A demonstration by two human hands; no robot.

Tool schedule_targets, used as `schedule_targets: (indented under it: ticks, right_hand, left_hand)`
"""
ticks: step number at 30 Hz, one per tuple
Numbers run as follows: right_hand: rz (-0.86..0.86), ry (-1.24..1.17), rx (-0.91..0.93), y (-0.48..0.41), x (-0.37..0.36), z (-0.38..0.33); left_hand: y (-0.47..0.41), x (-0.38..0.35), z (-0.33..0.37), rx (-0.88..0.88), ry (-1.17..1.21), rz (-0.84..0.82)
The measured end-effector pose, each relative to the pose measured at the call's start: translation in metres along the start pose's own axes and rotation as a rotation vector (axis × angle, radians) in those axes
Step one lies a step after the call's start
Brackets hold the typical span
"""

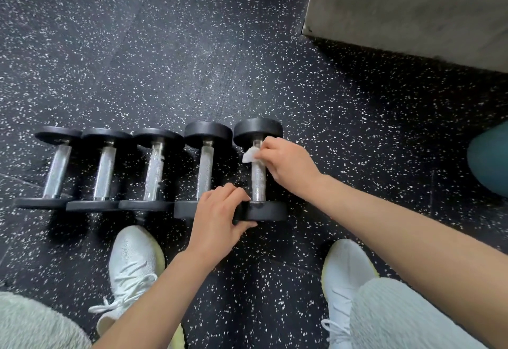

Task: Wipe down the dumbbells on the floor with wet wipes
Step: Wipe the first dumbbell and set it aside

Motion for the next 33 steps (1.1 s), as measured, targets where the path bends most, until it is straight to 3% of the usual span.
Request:
schedule_targets:
  ticks: [7,14,20,27,33]
  right_hand:
    - [-0.166,-0.131,0.208,0.035,-0.011,-0.034]
    - [-0.064,-0.098,0.099,0.005,-0.005,-0.008]
    - [-0.198,-0.203,0.239,0.032,-0.003,-0.036]
    - [-0.046,-0.155,0.061,0.007,0.009,-0.008]
    - [-0.211,-0.194,0.202,0.032,-0.002,-0.027]
  left_hand:
    - [0.000,-0.002,-0.001,0.006,-0.023,0.005]
    - [0.000,0.002,0.000,0.013,-0.017,0.001]
    - [0.000,-0.004,0.002,0.007,-0.018,-0.002]
    - [-0.001,-0.002,0.005,0.012,-0.009,-0.009]
    - [0.001,-0.007,0.012,0.001,-0.035,0.005]
Point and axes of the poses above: each hand's wrist, its own y-axis away from the middle knuckle, its own x-axis out of the back of the hand, z = x × y, the point moved 7 cm from there along -y, towards the middle knuckle, and after that the axes turned 13 degrees about x, right-handed, at the moved point
